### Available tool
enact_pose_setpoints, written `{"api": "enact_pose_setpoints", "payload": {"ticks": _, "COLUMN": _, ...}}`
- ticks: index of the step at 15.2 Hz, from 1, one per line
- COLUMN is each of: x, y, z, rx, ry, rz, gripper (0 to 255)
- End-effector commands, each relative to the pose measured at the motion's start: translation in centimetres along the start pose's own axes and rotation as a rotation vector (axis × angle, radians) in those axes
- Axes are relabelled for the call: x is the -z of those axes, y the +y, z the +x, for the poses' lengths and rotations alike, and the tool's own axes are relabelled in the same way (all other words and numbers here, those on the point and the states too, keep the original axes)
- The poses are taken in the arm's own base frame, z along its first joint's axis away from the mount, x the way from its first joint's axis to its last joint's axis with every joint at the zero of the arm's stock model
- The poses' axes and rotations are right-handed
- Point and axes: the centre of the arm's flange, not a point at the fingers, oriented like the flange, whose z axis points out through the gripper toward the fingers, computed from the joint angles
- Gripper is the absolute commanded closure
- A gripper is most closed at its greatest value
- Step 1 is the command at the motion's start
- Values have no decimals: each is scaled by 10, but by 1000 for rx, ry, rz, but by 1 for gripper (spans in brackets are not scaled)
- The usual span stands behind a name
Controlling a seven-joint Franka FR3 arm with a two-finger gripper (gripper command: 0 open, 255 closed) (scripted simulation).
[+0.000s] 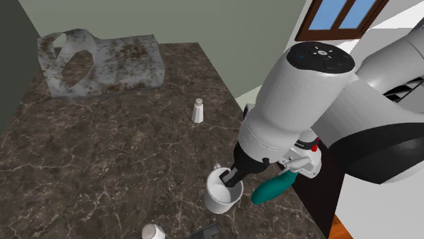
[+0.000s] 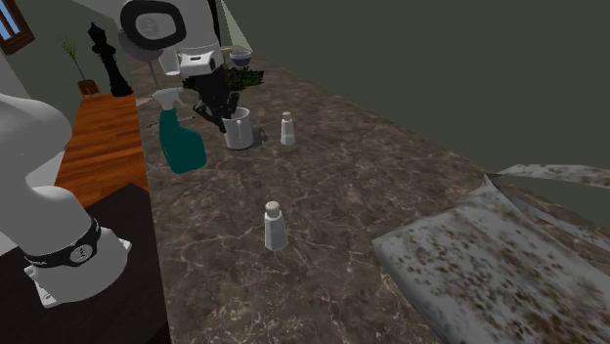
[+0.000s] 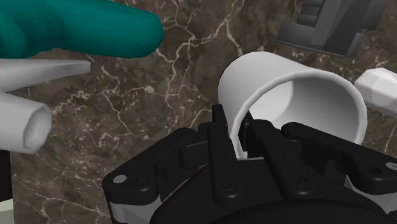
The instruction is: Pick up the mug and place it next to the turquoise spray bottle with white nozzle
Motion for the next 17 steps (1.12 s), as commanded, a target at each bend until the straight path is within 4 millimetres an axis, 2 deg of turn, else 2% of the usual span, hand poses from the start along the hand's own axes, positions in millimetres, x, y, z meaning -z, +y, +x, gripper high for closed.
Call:
{"api": "enact_pose_setpoints", "payload": {"ticks": 1, "x": -10, "y": 0, "z": 0, "rx": 0, "ry": 0, "rz": 1, "gripper": 255}}
{"api": "enact_pose_setpoints", "payload": {"ticks": 8, "x": -45, "y": 2, "z": -2, "rx": 0, "ry": 0, "rz": 1, "gripper": 255}}
{"api": "enact_pose_setpoints", "payload": {"ticks": 16, "x": -45, "y": 2, "z": -2, "rx": 0, "ry": 0, "rz": 1, "gripper": 255}}
{"api": "enact_pose_setpoints", "payload": {"ticks": 17, "x": -45, "y": 2, "z": -2, "rx": 0, "ry": 0, "rz": 1, "gripper": 0}}
